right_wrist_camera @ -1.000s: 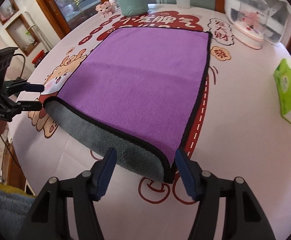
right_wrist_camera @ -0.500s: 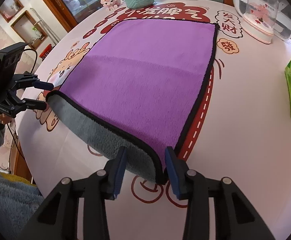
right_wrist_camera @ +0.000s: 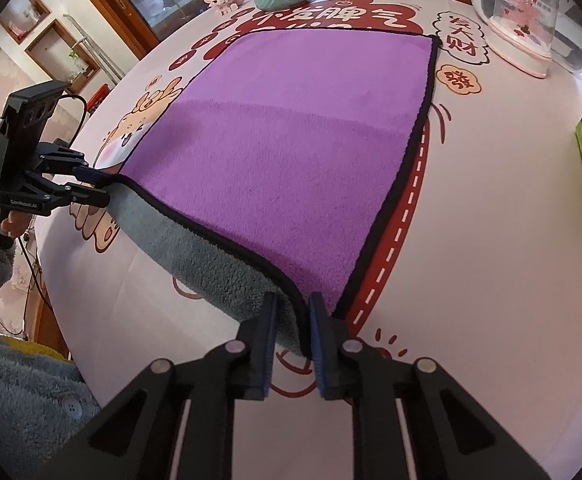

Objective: Fold towel

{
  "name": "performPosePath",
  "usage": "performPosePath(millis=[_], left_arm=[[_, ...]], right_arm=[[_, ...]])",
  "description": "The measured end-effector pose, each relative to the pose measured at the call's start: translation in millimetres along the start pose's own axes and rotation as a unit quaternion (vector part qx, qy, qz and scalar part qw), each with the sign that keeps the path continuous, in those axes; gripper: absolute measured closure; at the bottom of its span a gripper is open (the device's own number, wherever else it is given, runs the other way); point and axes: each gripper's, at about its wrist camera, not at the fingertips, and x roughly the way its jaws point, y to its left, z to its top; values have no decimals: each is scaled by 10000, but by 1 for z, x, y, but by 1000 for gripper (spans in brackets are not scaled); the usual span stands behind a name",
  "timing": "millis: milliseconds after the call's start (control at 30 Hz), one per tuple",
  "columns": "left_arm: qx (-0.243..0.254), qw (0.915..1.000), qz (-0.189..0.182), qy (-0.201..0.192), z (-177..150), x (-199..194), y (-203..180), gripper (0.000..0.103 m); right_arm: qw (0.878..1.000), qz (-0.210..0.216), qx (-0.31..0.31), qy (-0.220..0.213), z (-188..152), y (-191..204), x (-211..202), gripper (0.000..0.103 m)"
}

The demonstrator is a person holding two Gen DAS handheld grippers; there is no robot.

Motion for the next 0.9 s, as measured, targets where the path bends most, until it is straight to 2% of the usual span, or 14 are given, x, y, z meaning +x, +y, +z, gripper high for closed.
performPosePath(millis=[100, 200, 600, 767, 900], left_arm=[[-37, 9998, 206, 21, 0, 1, -1, 92], [-97, 9992, 388, 3, -1, 0, -3, 95], [-336, 9963, 770, -190, -6, -20, -9, 98], [-488, 9937, 969, -288, -1, -30, -8, 98], [-483, 9899, 1234, -508, 15, -46, -5, 98]], right_arm=[[10000, -61, -50, -61, -1, 3, -3, 96], [9994, -236, -183, -145, -3, 10, -6, 97], [9962, -774, -273, -305, -5, 25, -14, 98], [9940, -908, -244, -566, 1, 30, -28, 98], [9900, -1087, -239, -866, 19, 31, -42, 98]])
